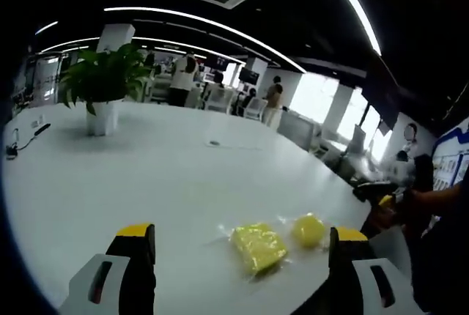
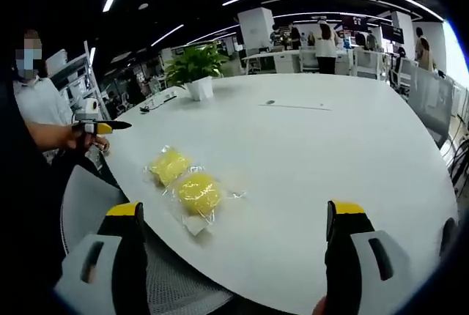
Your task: Compare the silicone blocks by pressing each to a similar depth, holding the contact briefly, and releasing to observe deformation and rebound differences across the visible hardness samples.
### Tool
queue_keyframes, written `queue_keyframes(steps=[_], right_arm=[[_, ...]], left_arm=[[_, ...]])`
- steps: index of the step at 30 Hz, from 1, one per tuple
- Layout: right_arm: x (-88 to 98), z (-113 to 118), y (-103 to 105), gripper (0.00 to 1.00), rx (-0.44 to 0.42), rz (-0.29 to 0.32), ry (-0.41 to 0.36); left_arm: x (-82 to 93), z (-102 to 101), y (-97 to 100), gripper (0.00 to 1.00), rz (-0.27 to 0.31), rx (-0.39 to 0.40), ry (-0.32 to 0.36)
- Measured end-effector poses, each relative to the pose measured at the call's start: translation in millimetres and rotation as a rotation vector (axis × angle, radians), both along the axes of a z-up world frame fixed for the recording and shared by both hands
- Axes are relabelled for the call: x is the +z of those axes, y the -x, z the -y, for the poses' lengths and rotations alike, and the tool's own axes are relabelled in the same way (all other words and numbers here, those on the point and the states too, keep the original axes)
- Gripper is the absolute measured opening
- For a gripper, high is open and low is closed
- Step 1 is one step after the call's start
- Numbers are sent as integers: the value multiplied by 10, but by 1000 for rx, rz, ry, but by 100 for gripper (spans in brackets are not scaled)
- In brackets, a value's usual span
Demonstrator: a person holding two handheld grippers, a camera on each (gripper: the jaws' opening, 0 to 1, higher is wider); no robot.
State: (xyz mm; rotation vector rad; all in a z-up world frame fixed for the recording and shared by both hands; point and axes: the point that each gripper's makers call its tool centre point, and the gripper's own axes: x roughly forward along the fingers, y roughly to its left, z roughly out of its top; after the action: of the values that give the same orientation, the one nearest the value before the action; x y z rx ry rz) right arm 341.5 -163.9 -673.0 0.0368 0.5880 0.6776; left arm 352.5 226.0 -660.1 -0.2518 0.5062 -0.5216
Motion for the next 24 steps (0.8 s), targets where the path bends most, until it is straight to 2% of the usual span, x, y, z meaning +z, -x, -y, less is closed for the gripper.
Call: queue_keyframes(steps=[3, 6, 10, 12, 15, 17, 24], right_arm=[[0, -62, 60, 97, -6, -4, 16], [-36, -109, 117, 97, -1, -12, 26], [-94, -177, 126, 97, 42, 16, 18], [-146, -179, 140, 97, 57, 1, 31], [-46, -163, 127, 97, 60, 40, 10], [-56, -137, 123, 97, 65, 50, 15], [-88, -83, 146, 97, 55, 47, -7]], left_arm=[[47, 6, -18, 100, 3, -21, 8], [16, -17, -40, 100, -16, -17, 21], [-7, -41, -89, 100, 16, -5, -3], [-56, -61, -101, 100, 0, 14, 1], [-16, 3, -110, 100, 25, 8, -3], [-55, 19, -142, 100, 29, 2, -26], [-32, 118, -176, 100, 14, 2, -14]])
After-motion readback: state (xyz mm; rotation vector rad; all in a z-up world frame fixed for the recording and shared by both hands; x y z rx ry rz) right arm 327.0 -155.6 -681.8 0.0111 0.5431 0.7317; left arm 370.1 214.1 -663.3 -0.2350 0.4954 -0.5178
